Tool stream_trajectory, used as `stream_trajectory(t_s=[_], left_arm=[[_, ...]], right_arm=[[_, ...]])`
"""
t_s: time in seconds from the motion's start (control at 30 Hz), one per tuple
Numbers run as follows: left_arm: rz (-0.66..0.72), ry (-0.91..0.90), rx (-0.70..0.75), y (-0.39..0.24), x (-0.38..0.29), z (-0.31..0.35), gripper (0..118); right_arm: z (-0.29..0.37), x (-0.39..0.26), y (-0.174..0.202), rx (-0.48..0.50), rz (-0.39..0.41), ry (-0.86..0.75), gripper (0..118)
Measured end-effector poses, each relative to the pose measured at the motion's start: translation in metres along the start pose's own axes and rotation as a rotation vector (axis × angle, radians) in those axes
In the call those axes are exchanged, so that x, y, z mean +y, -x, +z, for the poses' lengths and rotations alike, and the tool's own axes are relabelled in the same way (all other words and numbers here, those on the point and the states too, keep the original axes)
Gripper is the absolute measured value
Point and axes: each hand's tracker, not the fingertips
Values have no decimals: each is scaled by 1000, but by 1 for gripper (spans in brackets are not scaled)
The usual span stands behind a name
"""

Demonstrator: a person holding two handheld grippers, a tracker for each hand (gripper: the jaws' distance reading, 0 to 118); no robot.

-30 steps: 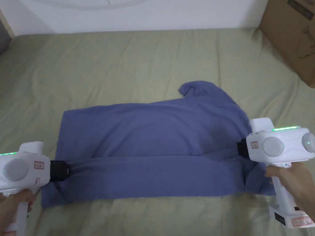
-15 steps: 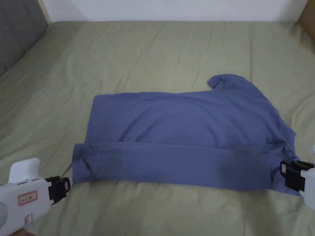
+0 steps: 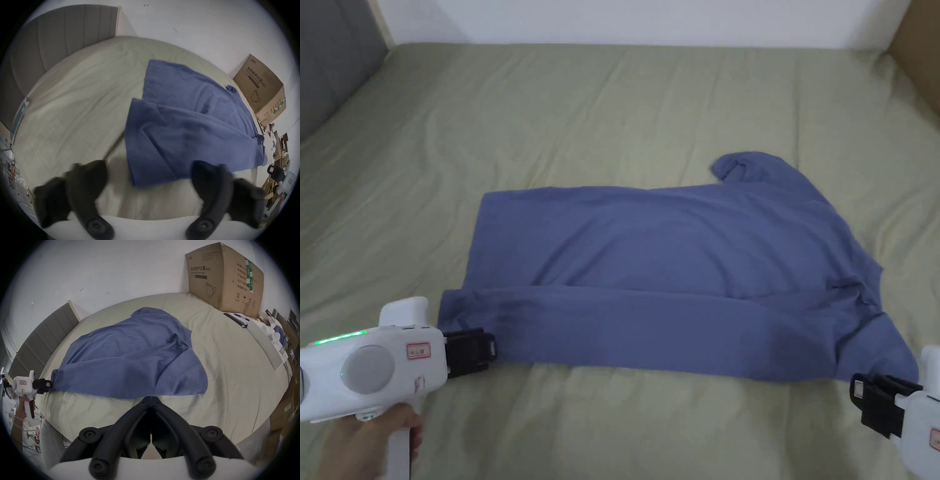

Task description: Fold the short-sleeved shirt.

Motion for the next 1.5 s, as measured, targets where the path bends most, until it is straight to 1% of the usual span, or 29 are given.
stream_trajectory(t_s=[0.03, 0.07, 0.1, 0.13, 0.17, 0.2, 0.23, 0.27, 0.3, 0.37, 0.47, 0.5, 0.57, 0.6, 0.63, 0.67, 0.7, 0.73, 0.8, 0.87, 0.93, 1.0, 1.07, 1.1, 1.27, 1.4, 1.43, 1.47, 1.5], left_arm=[[-6, 14, 49, -5, -4, -5, 73], [-49, -7, 105, -7, -7, -1, 72], [-55, -25, 67, -10, -7, 5, 65], [-97, -21, 65, -12, -5, 9, 49], [-107, -16, 59, -13, -5, 13, 37], [-118, -10, 43, -12, -2, 16, 20], [-113, -12, 34, -11, 0, 18, 10], [-99, -13, 30, -10, 2, 18, 10], [-80, 7, 13, -6, 5, 17, 9], [-89, 1, 15, -6, 4, 19, 9], [-108, -3, 15, -10, 2, 24, 8], [-120, -6, 20, -12, 2, 25, 9], [-143, -9, 31, -16, 3, 29, 8], [-161, -16, 35, -18, 3, 32, 8], [-178, -17, 37, -19, 3, 34, 6], [-187, -15, 36, -20, 3, 37, 6], [-194, -18, 28, -18, 4, 40, 6], [-192, -30, 6, -18, 5, 43, 6], [-189, -32, 5, -19, 7, 50, 6], [-190, -50, 3, -18, 9, 57, 5], [-181, -62, -25, -15, 7, 66, 5], [-176, -52, -41, -9, 6, 69, 5], [-210, -44, -20, -6, 1, 74, 4], [-244, -29, 8, -4, -3, 75, 4], [-215, 3, 29, 22, -40, 91, 3], [-235, 76, 51, 32, -74, 91, 3], [-235, 86, 51, 35, -80, 88, 3], [-232, 96, 45, 37, -83, 86, 9], [-226, 88, 41, 40, -83, 80, 25]], right_arm=[[0, -1, -3, 0, -9, 5, 0], [0, -2, -5, -2, -15, 9, 0], [0, -2, -7, -14, -23, 11, 0], [1, -1, -8, -25, -21, 13, 2], [0, 0, -10, -38, -15, 11, 16], [-1, 2, -12, -52, -6, 1, 44], [-5, 5, -15, -48, 1, 2, 92], [-8, 9, -16, -47, 4, 9, 112], [-15, 13, -20, -43, -2, 16, 118], [-24, 22, -27, -44, -21, -7, 109], [-55, 38, -34, -182, 6, 8, 95], [-70, 40, -38, -178, 9, 5, 87], [-99, 41, -44, -150, -53, 117, 52], [-112, 39, -44, -114, -85, 172, 46], [-112, 35, -38, -115, -103, 136, 22], [-103, 36, -32, -148, -74, 90, 4], [-97, 38, -26, -113, -37, 75, 4], [-95, 40, -20, -111, -45, 90, 4], [-92, 42, -13, -133, 28, 130, 4], [-81, 43, -14, -128, 1, 111, 4], [-63, 44, -23, -91, -60, 92, 4], [-45, 45, -30, -87, -72, 88, 4], [-23, 40, -33, -39, -111, 78, 4], [-13, 36, -35, -45, -110, 91, 4], [21, -8, -47, -39, -102, 171, 4], [28, -42, -41, -36, -40, 238, 6], [24, -45, -41, -35, -37, 239, 24], [19, -45, -43, -40, -36, 246, 50], [16, -43, -41, -100, -25, 281, 82]])
